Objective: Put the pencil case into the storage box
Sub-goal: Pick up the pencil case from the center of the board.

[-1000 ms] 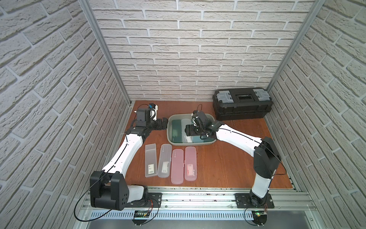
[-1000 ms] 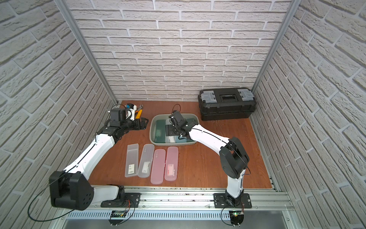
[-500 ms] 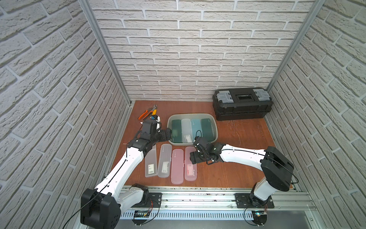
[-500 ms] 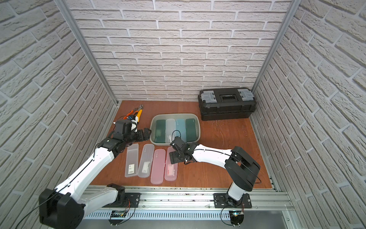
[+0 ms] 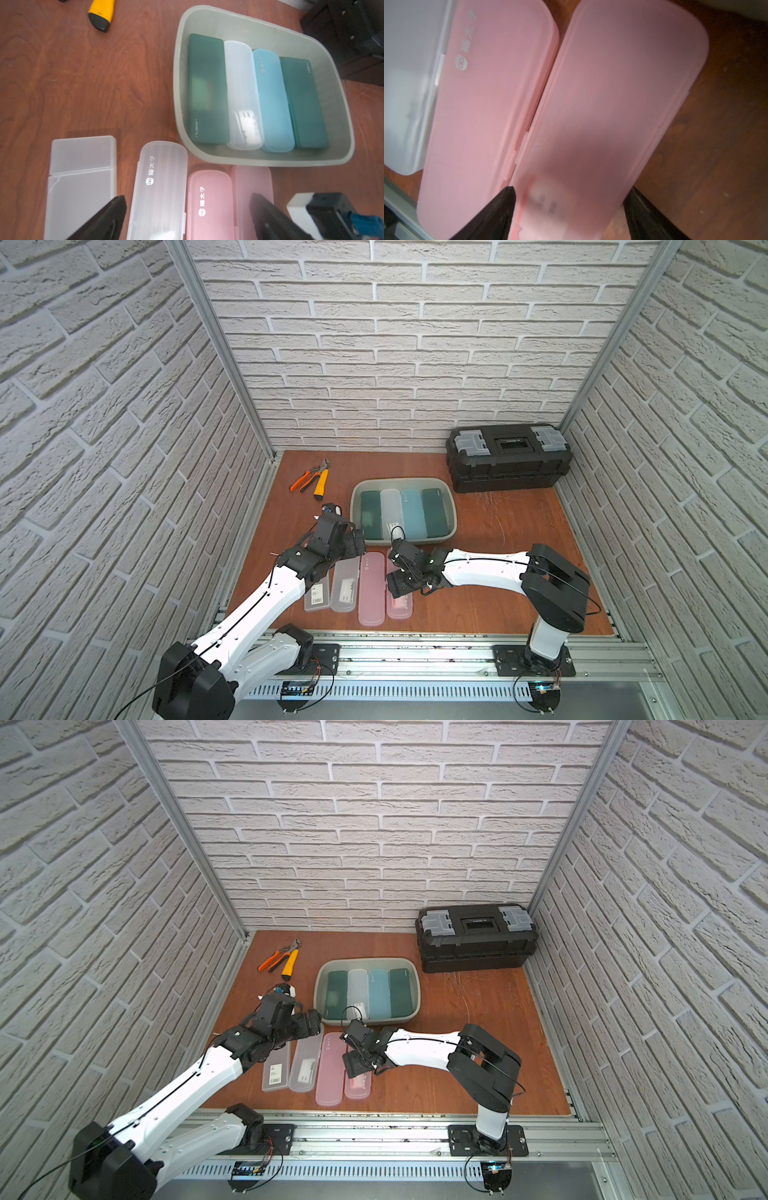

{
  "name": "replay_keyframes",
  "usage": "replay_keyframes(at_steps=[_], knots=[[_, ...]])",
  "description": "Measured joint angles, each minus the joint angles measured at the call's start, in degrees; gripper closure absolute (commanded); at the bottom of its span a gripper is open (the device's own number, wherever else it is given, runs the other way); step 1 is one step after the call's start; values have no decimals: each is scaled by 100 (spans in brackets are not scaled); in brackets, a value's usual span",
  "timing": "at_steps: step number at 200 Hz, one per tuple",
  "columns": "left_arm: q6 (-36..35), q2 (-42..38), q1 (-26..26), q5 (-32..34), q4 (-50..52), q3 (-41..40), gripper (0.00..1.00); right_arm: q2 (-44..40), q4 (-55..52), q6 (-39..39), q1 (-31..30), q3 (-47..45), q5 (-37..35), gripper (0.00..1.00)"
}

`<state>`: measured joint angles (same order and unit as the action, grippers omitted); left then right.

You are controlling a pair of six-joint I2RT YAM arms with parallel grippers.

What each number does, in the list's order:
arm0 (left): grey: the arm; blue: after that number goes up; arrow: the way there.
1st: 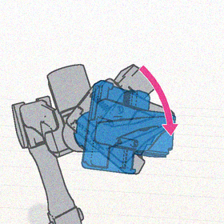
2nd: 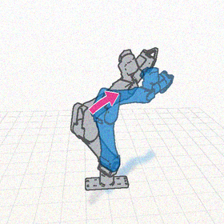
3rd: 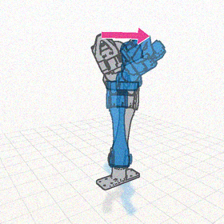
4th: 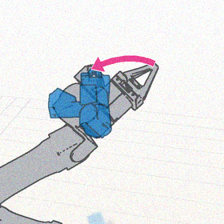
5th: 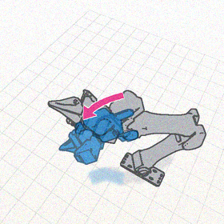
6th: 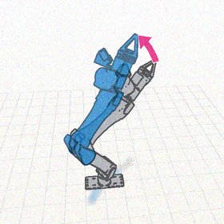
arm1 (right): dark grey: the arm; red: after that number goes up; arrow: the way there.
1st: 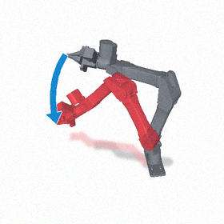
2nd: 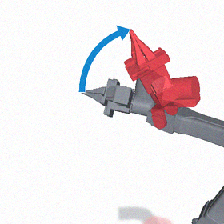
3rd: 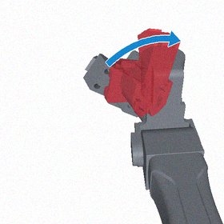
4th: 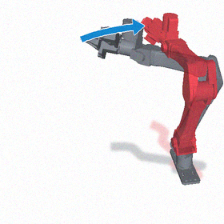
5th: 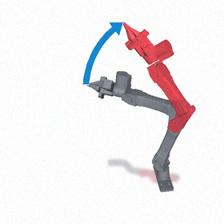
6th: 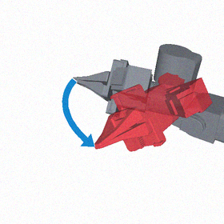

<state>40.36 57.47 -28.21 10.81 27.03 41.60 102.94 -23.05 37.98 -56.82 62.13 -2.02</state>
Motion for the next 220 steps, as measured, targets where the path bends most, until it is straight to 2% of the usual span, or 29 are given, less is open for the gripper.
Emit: replay_keyframes(at_steps=[54, 117, 164, 220], knots=[[50, -94, -7, 264, 52, 15, 2, -94, -168, 39, -66, -35, -479, 16], [79, -103, -7, 328, 155, 15, 2, -1056, -704, -92, 369, -800, -957, 10], [83, -225, -9, 337, 179, 13, 2, -1751, -339, 133, 293, -1292, -393, 7], [55, -503, -11, 356, 420, 7, 1, -1211, -175, 437, -229, -1252, -90, 7]])
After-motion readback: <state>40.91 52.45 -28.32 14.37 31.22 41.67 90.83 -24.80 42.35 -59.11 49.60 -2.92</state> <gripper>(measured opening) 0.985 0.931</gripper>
